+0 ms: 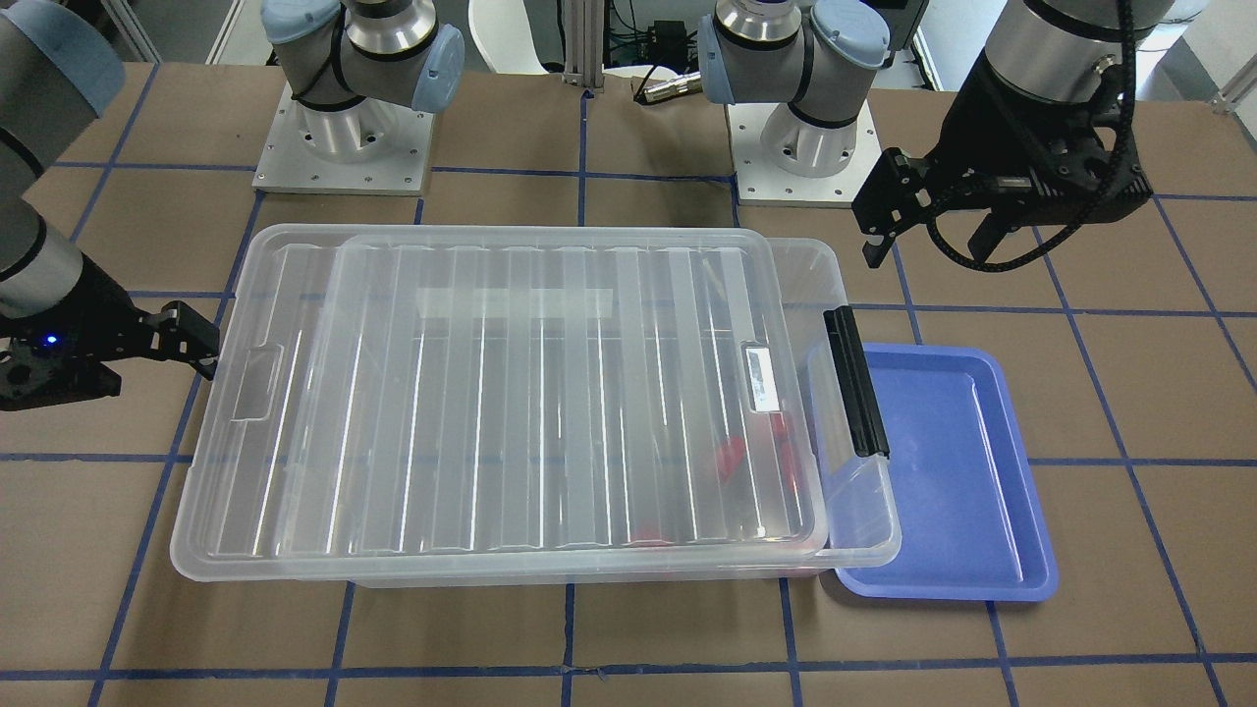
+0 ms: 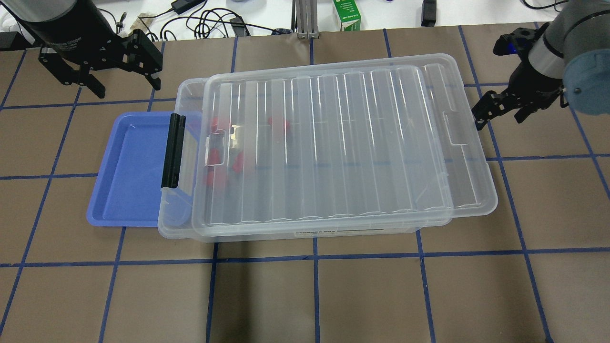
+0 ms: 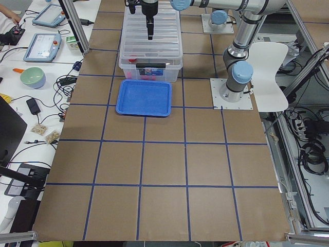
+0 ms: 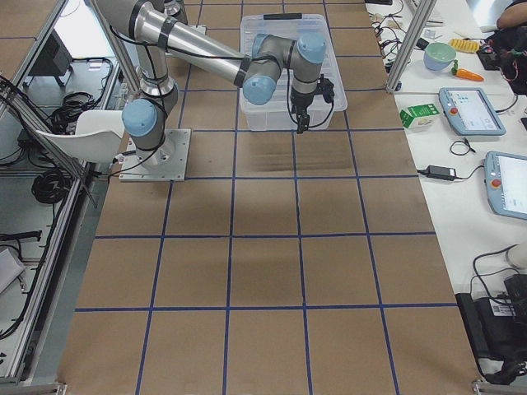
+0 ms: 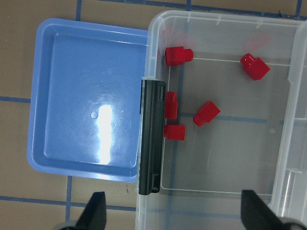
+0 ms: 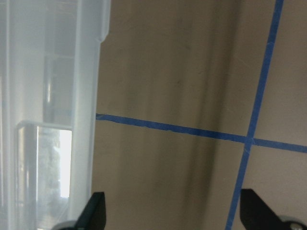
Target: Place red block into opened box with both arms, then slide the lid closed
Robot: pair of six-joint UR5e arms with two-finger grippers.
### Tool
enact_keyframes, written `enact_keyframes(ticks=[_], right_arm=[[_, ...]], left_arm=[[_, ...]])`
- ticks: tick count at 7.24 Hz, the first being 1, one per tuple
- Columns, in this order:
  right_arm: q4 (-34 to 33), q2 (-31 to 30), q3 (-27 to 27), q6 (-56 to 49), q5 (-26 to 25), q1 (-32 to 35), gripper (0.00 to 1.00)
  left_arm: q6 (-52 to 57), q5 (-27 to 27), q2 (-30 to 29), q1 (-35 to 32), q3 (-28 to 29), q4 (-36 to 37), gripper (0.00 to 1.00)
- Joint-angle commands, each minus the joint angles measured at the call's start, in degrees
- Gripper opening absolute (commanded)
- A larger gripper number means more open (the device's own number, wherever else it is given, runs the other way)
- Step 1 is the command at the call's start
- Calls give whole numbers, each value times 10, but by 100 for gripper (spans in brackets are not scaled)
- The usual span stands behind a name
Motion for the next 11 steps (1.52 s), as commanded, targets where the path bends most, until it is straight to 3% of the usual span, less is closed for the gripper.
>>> enact_keyframes(ticks=[1,4,6,9,11], right_arm=[[-13,3,1,30,1,24,100],[-23,6,-7,24,-2,26,100],[-10,-13,-47,23,-12,19,100],[153,-118,-100,29,-13,19,100],[190,-141,-96,61,-13,21,100]], left_arm=[[0,0,0,0,0,0,100],[0,0,0,-1,0,0,100],[0,0,0,-1,0,0,100],[0,0,-1,-1,0,0,100],[1,1,-1,0,0,0,100]])
